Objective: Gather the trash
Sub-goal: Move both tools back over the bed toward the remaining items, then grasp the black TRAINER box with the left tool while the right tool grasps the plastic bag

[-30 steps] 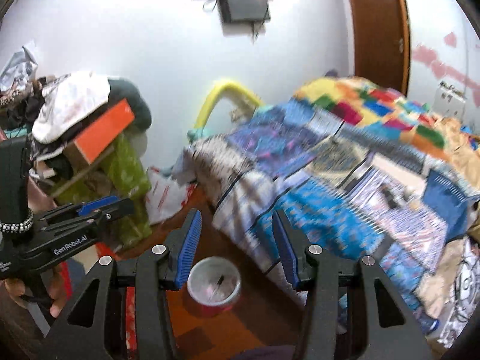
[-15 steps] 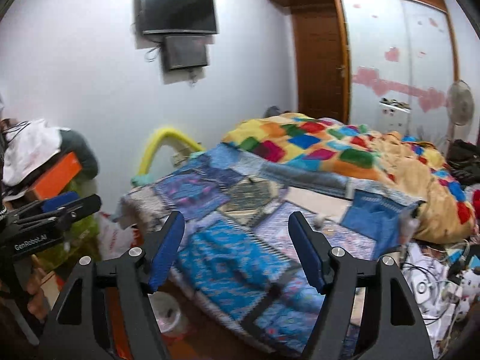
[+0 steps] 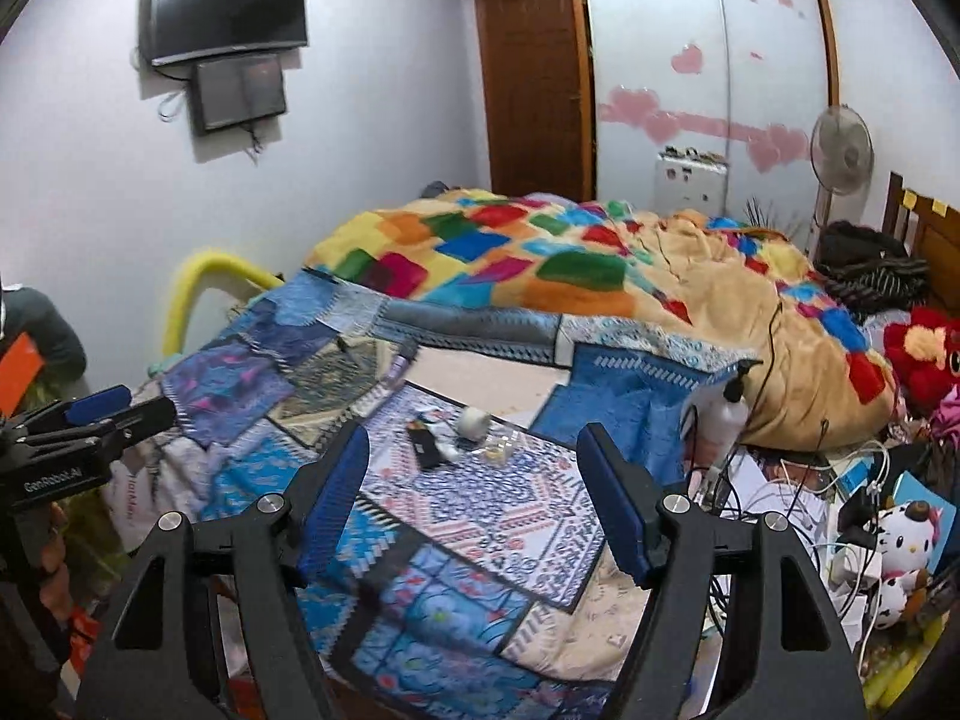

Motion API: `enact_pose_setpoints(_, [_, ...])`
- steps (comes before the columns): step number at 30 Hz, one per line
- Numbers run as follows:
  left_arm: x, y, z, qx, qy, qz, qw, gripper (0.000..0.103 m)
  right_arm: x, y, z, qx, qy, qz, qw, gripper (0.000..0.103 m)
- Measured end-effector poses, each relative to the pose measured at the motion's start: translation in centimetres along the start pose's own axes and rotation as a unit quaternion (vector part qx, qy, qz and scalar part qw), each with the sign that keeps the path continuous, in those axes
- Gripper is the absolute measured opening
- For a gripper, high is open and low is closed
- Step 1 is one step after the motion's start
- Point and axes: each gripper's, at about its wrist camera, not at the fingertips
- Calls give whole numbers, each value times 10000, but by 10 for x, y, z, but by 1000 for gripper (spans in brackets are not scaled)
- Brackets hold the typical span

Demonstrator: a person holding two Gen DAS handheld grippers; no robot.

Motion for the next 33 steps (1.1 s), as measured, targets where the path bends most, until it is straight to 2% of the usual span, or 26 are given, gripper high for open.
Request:
enact_pose_setpoints(5, [8,58,-13,-315,-38,-180,9993,79,20,46,-16,-342,32,-45,9994,69])
enact_pose_setpoints(10, [11,113,-26,-549,12,-157,9984,79,29,93,-36,-734,32,-102,9972,68])
enact_pose_setpoints(16, [9,178,-42,-890,-125,-209,9957,79,44,151,-66,-1290,449,61,9906,68])
enact_pose_setpoints(20, [12,211,-52,-1045,-76,-158,9944,79,46,176,-73,-1345,502,66,9896,67])
enact_pose_setpoints(22, [12,223,-56,-1072,-51,-138,9941,79,48,189,-74,-1351,598,166,9889,64])
enact_pose_setpoints(29, [9,250,-63,-1174,-83,-98,9930,79,40,235,-87,-1662,640,376,9833,40])
enact_pose_setpoints(32, [9,254,-64,-1139,-81,-105,9934,79,37,239,-88,-1636,721,369,9832,37])
enact_pose_setpoints(33, [10,256,-64,-1146,-78,-121,9933,79,36,239,-88,-1646,755,421,9826,33])
Point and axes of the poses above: each gripper's, at about its wrist camera, not at the fingertips, and y roughly the way its jaws point, x to its right, z to its top, and after that the axes turned 11 degrees about x, right-handed
